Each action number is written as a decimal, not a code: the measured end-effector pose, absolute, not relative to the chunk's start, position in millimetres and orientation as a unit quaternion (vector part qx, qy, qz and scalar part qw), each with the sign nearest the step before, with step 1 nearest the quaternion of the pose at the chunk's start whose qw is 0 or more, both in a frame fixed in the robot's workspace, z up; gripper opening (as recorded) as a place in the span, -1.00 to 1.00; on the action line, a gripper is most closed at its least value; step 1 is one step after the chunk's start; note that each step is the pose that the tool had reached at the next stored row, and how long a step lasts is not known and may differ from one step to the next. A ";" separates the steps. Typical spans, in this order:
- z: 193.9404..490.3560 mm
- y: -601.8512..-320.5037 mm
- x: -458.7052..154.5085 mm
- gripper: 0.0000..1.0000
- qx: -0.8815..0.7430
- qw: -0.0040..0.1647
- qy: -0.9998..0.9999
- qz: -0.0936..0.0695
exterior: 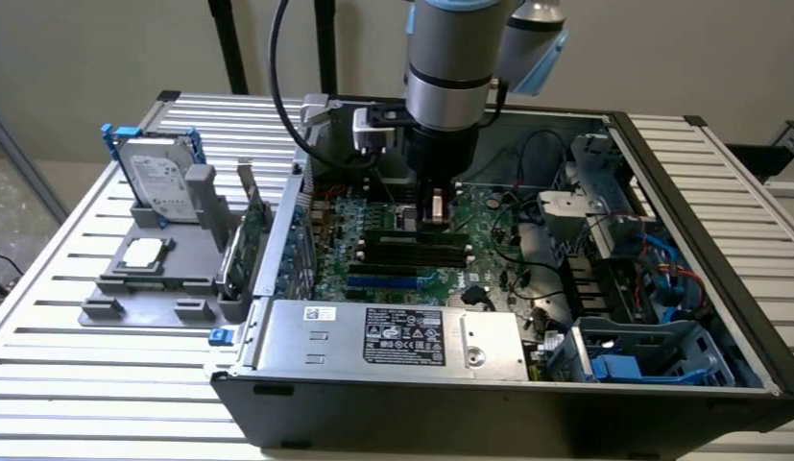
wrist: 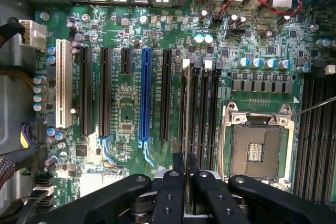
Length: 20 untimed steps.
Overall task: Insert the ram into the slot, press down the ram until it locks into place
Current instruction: 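Insert the ram into the slot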
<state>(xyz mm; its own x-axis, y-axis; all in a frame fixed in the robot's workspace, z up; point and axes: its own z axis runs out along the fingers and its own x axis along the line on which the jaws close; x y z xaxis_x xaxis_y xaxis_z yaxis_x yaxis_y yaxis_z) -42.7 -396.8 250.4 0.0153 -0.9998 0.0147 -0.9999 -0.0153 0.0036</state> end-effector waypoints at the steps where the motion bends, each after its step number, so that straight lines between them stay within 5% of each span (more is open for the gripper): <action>1: 249.6 -396.6 -42.6 -0.73 0.712 0.008 -0.702 0.005; 20: 237.8 -389.2 -41.0 -0.73 0.712 0.023 -0.702 0.020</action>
<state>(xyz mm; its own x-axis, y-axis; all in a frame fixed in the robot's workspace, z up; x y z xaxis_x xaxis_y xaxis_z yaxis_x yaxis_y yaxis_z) -41.0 -389.2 237.8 0.0142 -0.9981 0.0605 -0.9999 -0.0140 0.0041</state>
